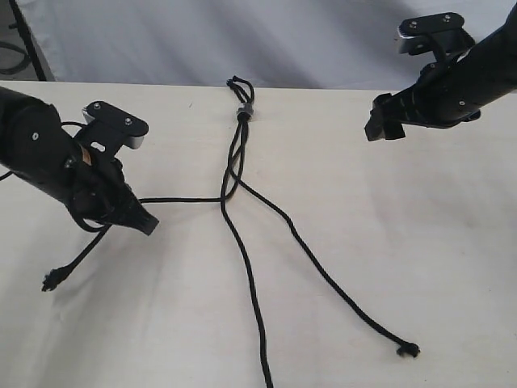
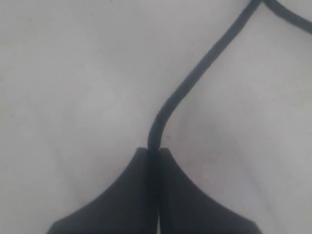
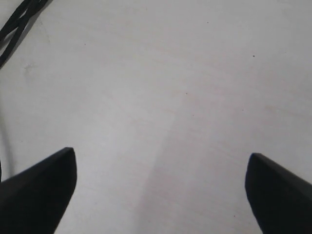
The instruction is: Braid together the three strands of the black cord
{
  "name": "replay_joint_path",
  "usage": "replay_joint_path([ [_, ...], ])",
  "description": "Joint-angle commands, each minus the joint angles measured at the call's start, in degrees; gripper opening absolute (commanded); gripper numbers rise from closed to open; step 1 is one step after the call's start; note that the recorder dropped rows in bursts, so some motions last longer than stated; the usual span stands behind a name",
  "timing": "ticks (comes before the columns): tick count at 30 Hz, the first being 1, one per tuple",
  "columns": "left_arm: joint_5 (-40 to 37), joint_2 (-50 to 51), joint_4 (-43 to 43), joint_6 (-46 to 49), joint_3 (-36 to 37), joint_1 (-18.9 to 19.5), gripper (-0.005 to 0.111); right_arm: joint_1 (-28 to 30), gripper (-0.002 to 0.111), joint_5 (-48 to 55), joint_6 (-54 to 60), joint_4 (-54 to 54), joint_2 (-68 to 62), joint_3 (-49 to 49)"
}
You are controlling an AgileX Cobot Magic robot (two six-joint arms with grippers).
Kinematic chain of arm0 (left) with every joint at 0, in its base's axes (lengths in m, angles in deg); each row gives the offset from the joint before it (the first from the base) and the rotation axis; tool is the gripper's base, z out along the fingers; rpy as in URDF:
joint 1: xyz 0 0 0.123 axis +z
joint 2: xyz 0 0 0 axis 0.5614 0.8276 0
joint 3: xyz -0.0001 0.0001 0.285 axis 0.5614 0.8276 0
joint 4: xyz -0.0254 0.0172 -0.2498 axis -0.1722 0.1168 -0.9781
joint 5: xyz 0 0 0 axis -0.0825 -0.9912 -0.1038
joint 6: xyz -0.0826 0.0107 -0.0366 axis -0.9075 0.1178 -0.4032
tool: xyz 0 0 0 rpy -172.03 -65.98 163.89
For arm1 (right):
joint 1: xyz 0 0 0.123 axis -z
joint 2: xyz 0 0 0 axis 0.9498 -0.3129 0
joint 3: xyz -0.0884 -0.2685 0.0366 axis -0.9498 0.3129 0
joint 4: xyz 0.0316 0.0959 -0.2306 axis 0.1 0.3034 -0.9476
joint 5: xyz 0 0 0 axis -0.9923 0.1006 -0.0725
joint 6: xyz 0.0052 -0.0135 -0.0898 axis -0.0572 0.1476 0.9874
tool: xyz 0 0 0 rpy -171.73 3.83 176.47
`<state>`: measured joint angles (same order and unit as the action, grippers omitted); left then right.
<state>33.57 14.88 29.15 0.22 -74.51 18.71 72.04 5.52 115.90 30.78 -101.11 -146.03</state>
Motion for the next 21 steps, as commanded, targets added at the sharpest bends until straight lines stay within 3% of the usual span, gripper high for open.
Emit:
replay_joint_path([
  [1, 3.88, 1.06, 0.13, -0.48, 1.94, 0.16, 0.000, 0.17, 0.087, 0.01, -0.01, 0.26, 0.48, 0.04],
  [5, 3.98, 3.39, -0.10, -2.06, 1.94, 0.16, 0.007, 0.17, 0.087, 1.17, -0.01, 1.19, 0.48, 0.04],
  [11, 4.11, 5.66, -0.10, -3.11, 1.94, 0.16, 0.044, -2.71, 0.087, 9.56, 7.77, 9.83, 0.48, -0.31],
  [15, 4.00, 5.45, -0.10, -3.11, 1.94, 0.16, 0.059, -9.86, 0.087, 12.22, 9.28, 9.82, 0.48, -0.99],
  [21, 4.00, 5.45, 0.16, -3.01, 1.94, 0.16, 0.062, -23.66, 0.087, 11.62, 7.91, 6.48, 0.48, -1.14],
])
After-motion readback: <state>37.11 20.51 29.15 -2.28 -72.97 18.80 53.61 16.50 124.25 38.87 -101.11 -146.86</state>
